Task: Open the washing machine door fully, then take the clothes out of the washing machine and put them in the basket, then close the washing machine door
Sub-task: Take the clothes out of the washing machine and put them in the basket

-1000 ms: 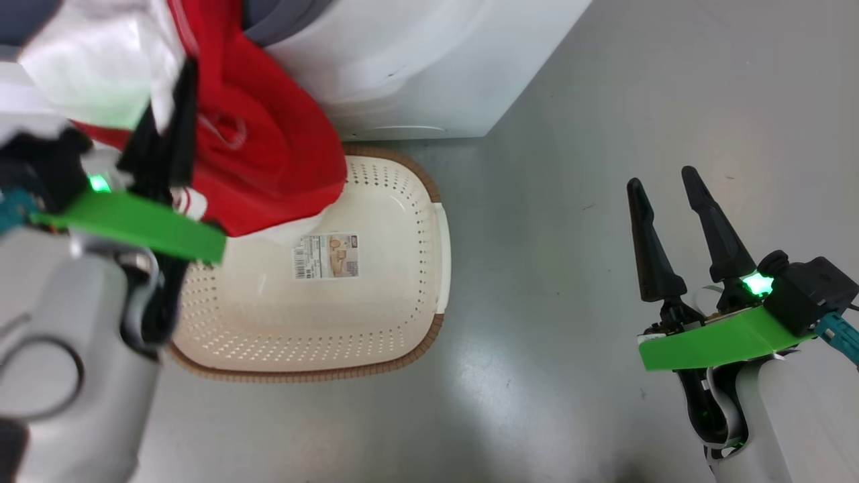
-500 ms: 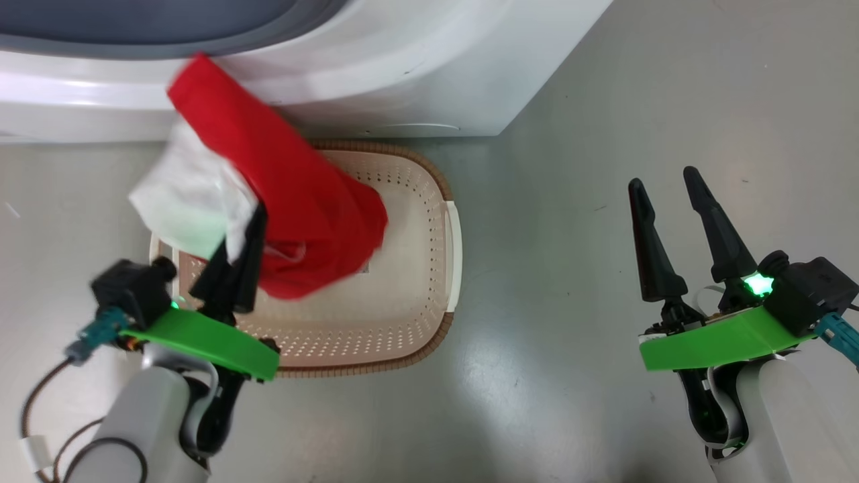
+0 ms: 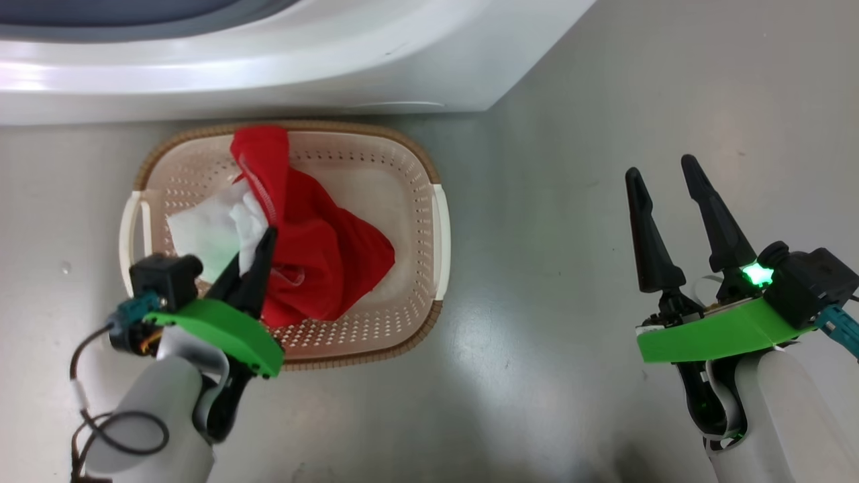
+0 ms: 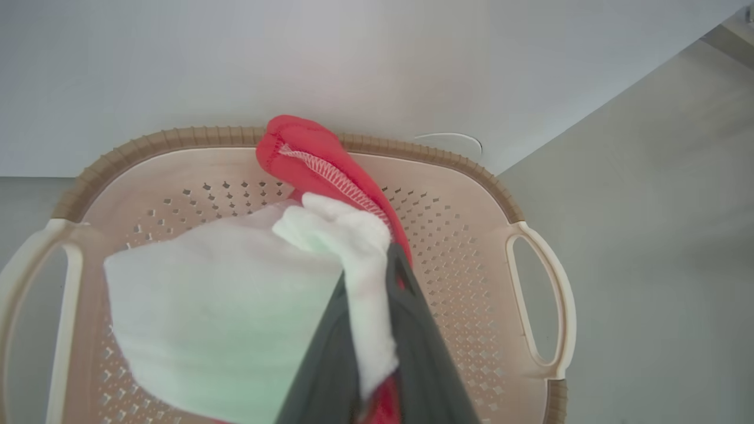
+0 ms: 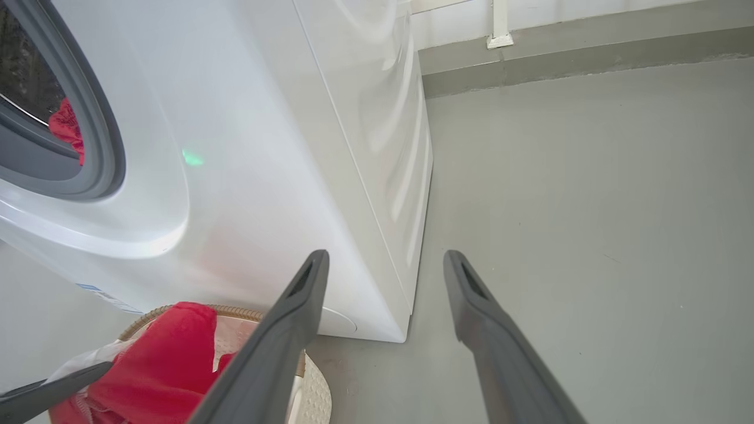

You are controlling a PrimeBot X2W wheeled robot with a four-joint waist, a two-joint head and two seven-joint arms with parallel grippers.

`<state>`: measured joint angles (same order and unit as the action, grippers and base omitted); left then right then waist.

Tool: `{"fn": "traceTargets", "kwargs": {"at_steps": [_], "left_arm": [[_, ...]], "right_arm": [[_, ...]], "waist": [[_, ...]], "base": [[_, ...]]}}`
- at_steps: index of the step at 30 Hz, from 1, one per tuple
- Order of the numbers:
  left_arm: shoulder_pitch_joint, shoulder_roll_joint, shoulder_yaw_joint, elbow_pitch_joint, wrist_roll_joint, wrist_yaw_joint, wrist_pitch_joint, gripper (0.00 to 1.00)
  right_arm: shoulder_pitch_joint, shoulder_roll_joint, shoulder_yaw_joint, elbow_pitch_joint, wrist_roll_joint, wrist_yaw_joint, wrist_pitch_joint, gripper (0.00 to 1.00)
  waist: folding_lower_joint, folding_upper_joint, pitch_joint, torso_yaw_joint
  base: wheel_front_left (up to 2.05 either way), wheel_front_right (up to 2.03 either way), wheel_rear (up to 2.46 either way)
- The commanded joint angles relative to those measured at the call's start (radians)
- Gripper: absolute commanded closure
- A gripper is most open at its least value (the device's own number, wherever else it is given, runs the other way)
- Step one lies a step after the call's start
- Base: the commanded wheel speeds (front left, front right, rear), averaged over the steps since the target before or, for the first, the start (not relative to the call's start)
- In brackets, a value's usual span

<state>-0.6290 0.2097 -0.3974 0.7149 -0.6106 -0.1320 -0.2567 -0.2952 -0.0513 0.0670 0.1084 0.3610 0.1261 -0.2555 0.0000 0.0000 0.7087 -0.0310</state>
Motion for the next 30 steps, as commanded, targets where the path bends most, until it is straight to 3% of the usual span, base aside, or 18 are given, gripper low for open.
{"fn": "traceTargets", "kwargs": {"at_steps": [1, 3, 5, 6, 9, 10, 20, 30], "left_arm": [[-0.014, 0.027, 0.013, 0.019, -0.014, 0.001, -0.005, 1.00], [-0.036, 0.031, -0.003, 0.056, -0.016, 0.001, -0.005, 0.99], [-0.053, 0.032, -0.015, 0.086, -0.021, 0.001, -0.005, 0.80], [-0.053, 0.032, -0.015, 0.086, -0.021, 0.001, -0.005, 0.80], [-0.071, 0.036, -0.028, 0.114, -0.030, 0.001, -0.005, 0.07], [-0.075, 0.038, -0.031, 0.119, -0.033, 0.001, -0.005, 0.00], [-0.067, 0.042, -0.015, 0.108, -0.046, 0.001, -0.005, 0.00], [-0.002, 0.034, 0.052, 0.039, -0.002, 0.001, -0.005, 0.00]], "right_arm": [[0.005, 0.001, 0.025, -0.026, 0.001, 0.005, -0.006, 0.00], [0.001, 0.001, 0.026, -0.028, 0.003, 0.005, -0.006, 0.00], [-0.002, 0.001, 0.025, -0.029, 0.004, 0.005, -0.006, 0.00], [-0.002, 0.001, 0.025, -0.029, 0.004, 0.005, -0.006, 0.00], [-0.002, 0.001, 0.023, -0.031, 0.005, 0.005, -0.006, 0.00], [-0.001, 0.001, 0.023, -0.031, 0.006, 0.005, -0.006, 0.00], [0.002, 0.001, 0.011, -0.021, 0.004, 0.005, -0.006, 0.00], [0.022, 0.001, 0.000, 0.004, -0.005, 0.005, -0.006, 0.00]], "waist": [[0.0000, 0.0000, 0.016, -0.009], [0.0000, 0.0000, 0.023, -0.015], [0.0000, 0.0000, 0.027, -0.018], [0.0000, 0.0000, 0.027, -0.018], [0.0000, 0.0000, 0.030, -0.022], [0.0000, 0.0000, 0.031, -0.023], [0.0000, 0.0000, -0.009, -0.011], [0.0000, 0.0000, -0.126, 0.004]], "base": [[0.00, 0.00, 0.00], [0.00, 0.00, 0.00], [0.00, 0.00, 0.00], [0.00, 0.00, 0.00], [0.00, 0.00, 0.00], [0.00, 0.00, 0.00], [0.00, 0.00, 0.00], [0.00, 0.00, 0.00]]}}
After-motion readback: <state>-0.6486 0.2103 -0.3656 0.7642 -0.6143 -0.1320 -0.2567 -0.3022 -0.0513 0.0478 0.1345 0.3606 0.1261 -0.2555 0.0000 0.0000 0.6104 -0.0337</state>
